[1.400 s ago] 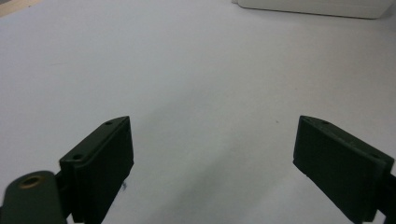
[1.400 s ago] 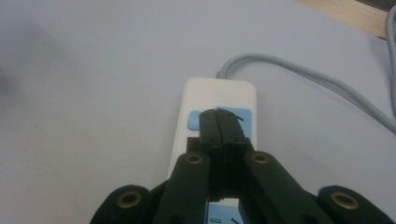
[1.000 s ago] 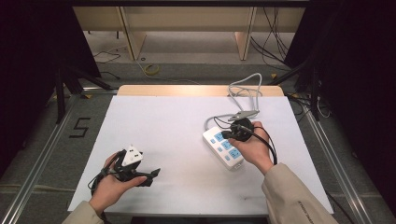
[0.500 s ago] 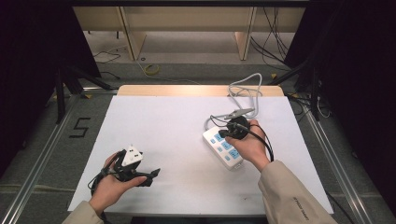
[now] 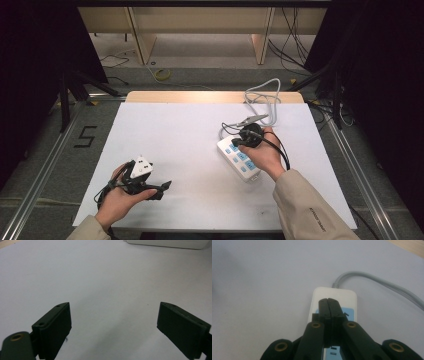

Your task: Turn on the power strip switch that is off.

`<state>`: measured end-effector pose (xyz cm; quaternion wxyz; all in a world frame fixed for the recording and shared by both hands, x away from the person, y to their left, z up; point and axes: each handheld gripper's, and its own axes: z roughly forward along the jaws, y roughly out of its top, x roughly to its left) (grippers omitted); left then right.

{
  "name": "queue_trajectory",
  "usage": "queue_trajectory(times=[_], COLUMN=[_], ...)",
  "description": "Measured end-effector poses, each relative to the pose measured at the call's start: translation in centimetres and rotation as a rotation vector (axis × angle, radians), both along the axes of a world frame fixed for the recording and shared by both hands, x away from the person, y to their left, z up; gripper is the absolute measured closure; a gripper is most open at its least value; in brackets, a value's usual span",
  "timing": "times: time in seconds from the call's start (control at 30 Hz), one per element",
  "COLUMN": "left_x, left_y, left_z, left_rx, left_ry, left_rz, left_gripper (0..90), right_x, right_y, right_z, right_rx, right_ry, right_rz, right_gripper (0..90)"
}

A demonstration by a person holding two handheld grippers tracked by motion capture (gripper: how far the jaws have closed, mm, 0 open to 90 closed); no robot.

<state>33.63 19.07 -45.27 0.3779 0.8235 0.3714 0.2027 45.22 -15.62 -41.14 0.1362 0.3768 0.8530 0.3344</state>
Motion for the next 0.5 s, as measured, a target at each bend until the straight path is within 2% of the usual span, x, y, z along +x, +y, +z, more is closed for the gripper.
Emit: queue_trajectory(times=[0.5], left_x=[0.01], left_y=[-0.06], left_z=[-0.02], left_rx=[-0.006], left_ry=[-0.001], left_rz=[0.001], left_gripper=[11.7], right_x=[0.68], right_y=[0.61], right_z=[-0.13], right_rx=[-0.007], right_ry=[0.009], right_rz=[0.009], right_gripper=[90.0])
